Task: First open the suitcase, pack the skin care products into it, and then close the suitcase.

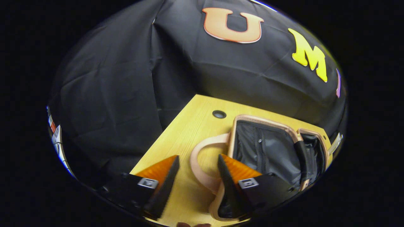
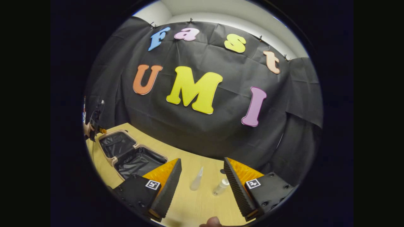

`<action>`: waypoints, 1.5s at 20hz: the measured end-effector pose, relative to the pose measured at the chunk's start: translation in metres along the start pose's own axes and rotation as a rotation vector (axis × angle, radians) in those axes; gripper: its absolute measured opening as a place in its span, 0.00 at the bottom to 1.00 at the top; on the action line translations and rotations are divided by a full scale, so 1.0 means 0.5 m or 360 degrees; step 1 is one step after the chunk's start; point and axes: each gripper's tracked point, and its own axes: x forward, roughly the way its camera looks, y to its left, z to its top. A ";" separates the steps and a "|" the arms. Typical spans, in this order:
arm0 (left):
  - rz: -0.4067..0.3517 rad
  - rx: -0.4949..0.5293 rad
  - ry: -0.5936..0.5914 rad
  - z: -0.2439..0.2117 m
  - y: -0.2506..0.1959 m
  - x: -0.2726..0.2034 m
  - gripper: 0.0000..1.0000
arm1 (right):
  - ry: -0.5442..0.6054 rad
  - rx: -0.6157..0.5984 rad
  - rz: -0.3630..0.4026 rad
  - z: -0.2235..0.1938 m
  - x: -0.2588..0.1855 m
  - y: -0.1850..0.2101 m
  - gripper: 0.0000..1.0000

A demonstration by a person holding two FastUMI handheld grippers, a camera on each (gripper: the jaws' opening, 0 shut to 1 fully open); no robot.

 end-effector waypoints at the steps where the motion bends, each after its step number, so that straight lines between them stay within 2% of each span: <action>1: -0.0005 0.0013 -0.0056 0.028 -0.025 -0.030 1.00 | -0.0001 0.0030 -0.0006 -0.004 0.001 -0.010 0.78; 3: -0.0009 0.0065 -0.0163 0.075 -0.093 -0.100 0.98 | -0.0001 0.0091 -0.0019 -0.014 0.003 -0.031 0.77; 6: -0.0066 0.0087 -0.0308 0.129 -0.249 -0.205 0.98 | 0.0010 0.0165 -0.0024 -0.036 -0.001 -0.068 0.80; 13: -0.0247 0.0096 -0.0462 0.115 -0.643 -0.373 0.98 | 0.0021 0.0214 -0.0065 -0.111 -0.042 -0.196 0.80; 15: -0.0341 0.0166 -0.0460 0.077 -0.761 -0.382 0.98 | 0.0046 0.0238 -0.0096 -0.134 -0.050 -0.240 0.80; 18: -0.0550 0.0250 -0.0383 -0.009 -0.945 -0.387 0.98 | 0.0088 0.0247 -0.0141 -0.161 -0.056 -0.295 0.80; 22: -0.0716 0.0345 -0.0306 -0.102 -1.102 -0.358 0.98 | 0.0152 0.0216 -0.0172 -0.198 -0.067 -0.344 0.80; 27: -0.0804 0.0415 -0.0239 -0.187 -1.228 -0.264 0.99 | 0.0265 0.0163 -0.0230 -0.254 -0.084 -0.409 0.80; 30: -0.0790 0.0421 -0.0196 -0.221 -1.261 -0.199 0.99 | 0.0336 0.0170 -0.0263 -0.284 -0.083 -0.443 0.80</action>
